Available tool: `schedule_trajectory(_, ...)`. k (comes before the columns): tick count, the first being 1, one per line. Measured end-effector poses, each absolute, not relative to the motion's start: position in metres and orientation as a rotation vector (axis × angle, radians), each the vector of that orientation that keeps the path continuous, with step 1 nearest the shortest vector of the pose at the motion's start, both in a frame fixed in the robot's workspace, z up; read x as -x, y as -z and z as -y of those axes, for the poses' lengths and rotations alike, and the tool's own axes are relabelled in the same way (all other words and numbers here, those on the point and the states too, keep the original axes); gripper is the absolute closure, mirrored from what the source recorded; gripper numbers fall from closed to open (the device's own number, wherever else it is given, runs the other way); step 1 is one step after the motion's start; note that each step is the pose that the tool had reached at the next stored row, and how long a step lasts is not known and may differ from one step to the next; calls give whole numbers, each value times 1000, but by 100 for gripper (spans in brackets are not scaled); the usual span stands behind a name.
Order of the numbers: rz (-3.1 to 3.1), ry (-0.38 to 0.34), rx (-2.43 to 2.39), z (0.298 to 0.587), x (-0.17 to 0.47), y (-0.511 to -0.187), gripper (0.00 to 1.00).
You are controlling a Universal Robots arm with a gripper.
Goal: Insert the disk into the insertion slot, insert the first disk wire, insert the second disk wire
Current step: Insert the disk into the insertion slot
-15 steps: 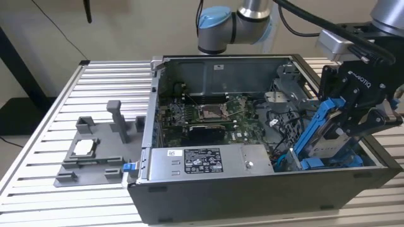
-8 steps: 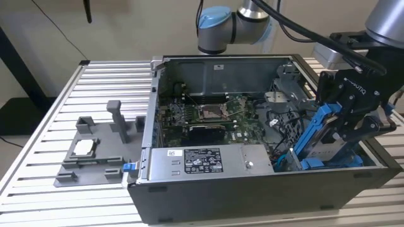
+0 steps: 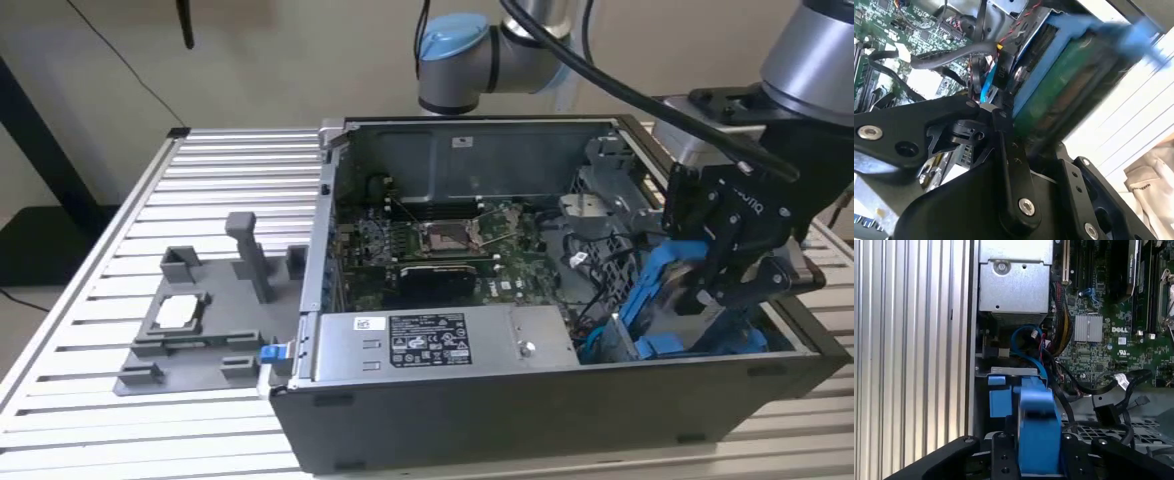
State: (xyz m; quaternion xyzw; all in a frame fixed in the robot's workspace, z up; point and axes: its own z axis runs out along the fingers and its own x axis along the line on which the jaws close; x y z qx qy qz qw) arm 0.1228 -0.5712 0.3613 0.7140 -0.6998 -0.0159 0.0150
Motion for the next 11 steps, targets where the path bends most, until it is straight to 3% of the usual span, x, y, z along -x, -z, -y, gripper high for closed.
schedule_trajectory(1, 2178, 49, -2222, 571, -123, -361, 66)
schedule_trajectory(2, 2178, 49, -2222, 571, -123, -362, 60)
schedule_trajectory(11, 2176, 47, -2228, 569, -123, -382, 60)
